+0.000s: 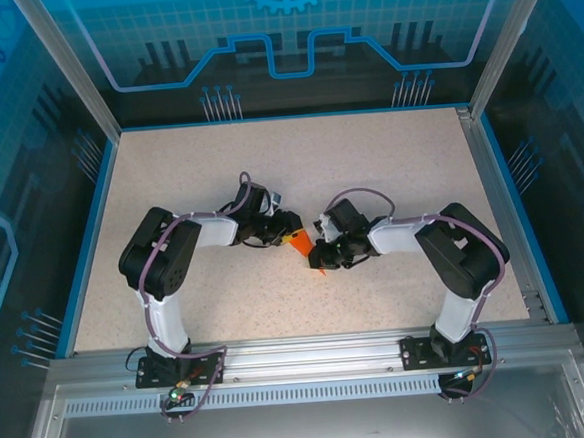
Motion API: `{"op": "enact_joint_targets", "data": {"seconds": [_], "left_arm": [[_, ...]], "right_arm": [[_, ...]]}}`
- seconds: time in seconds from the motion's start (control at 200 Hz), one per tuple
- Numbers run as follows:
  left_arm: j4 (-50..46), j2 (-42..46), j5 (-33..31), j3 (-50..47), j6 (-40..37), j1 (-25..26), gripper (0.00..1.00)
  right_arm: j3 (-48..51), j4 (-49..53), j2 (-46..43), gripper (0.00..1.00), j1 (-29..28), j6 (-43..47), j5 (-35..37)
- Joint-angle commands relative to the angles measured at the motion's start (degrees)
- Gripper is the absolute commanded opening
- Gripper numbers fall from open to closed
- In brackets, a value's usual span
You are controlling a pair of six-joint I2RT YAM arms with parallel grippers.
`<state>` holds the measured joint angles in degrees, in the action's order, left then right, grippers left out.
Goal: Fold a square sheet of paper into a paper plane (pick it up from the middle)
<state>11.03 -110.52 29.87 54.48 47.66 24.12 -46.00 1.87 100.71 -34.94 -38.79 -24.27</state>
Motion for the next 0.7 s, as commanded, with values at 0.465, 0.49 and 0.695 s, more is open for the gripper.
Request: {"op": "enact_joint_targets", "data": {"seconds": [0.465, 0.49, 0.695], "left_arm": [[-4.8, -3.7, -3.6, -0.8, -2.3, -0.2, 0.39], [-4.8, -3.7, -3.6, -0.8, -2.3, -0.2, 0.39], [-4.8, -3.7, -3.6, -1.0, -2.3, -0.2, 0.39]], "right_arm": [[7.8, 2.8, -3.4, 0.1, 0.6, -1.0, 0.6], [8.2, 3.0, -3.6, 0.1, 0.6, -0.9, 0.5], [12.1, 3.3, -5.6, 0.1, 0.9, -0.8, 1.4]]}}
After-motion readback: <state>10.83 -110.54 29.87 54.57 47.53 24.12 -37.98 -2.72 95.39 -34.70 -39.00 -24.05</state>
